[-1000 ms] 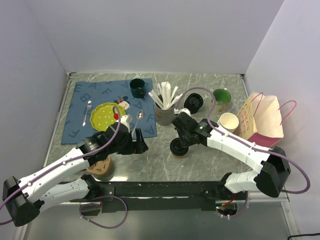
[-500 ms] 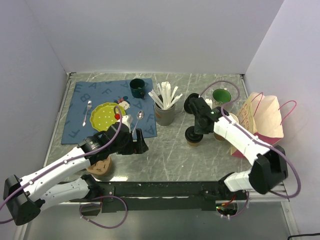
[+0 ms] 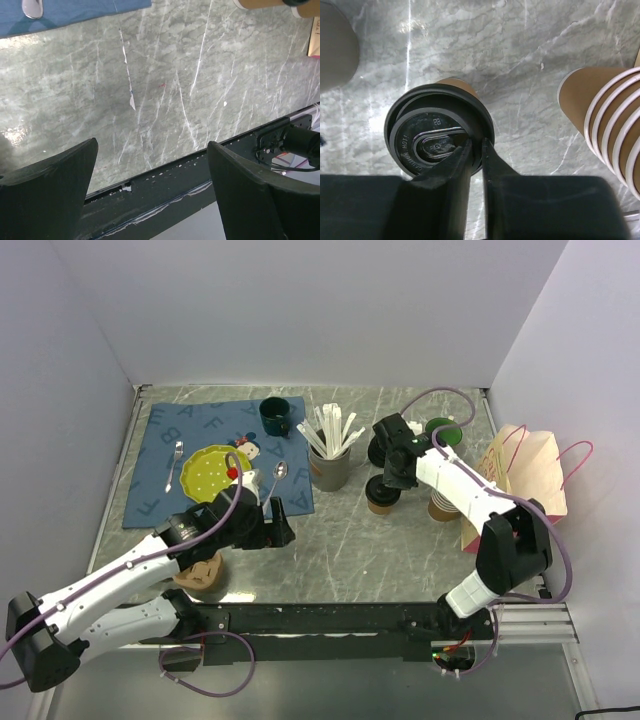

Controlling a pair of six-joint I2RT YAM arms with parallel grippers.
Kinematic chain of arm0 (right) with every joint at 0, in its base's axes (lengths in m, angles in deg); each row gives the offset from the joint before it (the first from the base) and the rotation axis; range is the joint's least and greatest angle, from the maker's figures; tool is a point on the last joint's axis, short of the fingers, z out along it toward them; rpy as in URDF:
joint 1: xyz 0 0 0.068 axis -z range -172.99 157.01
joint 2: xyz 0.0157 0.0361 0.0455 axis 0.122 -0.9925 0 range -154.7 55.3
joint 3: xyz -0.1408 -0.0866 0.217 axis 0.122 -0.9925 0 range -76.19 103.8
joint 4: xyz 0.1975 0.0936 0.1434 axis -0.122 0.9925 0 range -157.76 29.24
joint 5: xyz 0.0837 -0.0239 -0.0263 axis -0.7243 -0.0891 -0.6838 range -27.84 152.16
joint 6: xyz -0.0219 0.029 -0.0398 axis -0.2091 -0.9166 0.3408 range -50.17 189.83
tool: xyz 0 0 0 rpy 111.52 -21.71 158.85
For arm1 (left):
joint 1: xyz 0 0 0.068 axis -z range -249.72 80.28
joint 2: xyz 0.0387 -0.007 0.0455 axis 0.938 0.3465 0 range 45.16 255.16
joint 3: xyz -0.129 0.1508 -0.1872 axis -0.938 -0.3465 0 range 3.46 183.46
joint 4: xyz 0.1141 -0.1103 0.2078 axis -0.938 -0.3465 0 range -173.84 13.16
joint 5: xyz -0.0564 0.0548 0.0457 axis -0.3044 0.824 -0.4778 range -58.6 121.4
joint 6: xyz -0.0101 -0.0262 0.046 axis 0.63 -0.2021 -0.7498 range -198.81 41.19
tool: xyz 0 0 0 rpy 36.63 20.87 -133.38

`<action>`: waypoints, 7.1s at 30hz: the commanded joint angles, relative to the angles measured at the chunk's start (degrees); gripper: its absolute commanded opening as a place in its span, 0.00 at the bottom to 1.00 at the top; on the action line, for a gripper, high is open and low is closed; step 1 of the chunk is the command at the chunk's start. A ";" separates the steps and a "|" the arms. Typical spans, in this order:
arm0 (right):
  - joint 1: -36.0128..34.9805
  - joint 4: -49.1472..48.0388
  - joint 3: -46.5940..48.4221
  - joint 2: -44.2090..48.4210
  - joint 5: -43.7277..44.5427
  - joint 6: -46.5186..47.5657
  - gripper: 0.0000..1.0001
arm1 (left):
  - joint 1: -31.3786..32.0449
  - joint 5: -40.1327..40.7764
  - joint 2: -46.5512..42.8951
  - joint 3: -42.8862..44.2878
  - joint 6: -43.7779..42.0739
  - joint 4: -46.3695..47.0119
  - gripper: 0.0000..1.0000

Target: Pack the takeout coffee

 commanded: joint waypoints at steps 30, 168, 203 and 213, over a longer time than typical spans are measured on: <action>30.63 26.00 34.44 12.00 3.11 21.33 0.58 | -0.02 -1.83 -1.84 9.50 2.81 -2.33 0.97; -54.61 1.22 1.32 37.13 -1.92 64.14 0.00 | -0.20 22.77 4.93 31.21 25.40 -34.23 0.99; -55.14 -9.94 4.38 44.08 -6.84 42.99 0.66 | -23.04 20.05 2.39 17.78 33.75 -43.20 0.81; -55.14 -11.18 -1.40 46.36 -4.11 24.42 0.64 | -36.82 23.47 -2.02 8.27 34.29 -43.11 0.74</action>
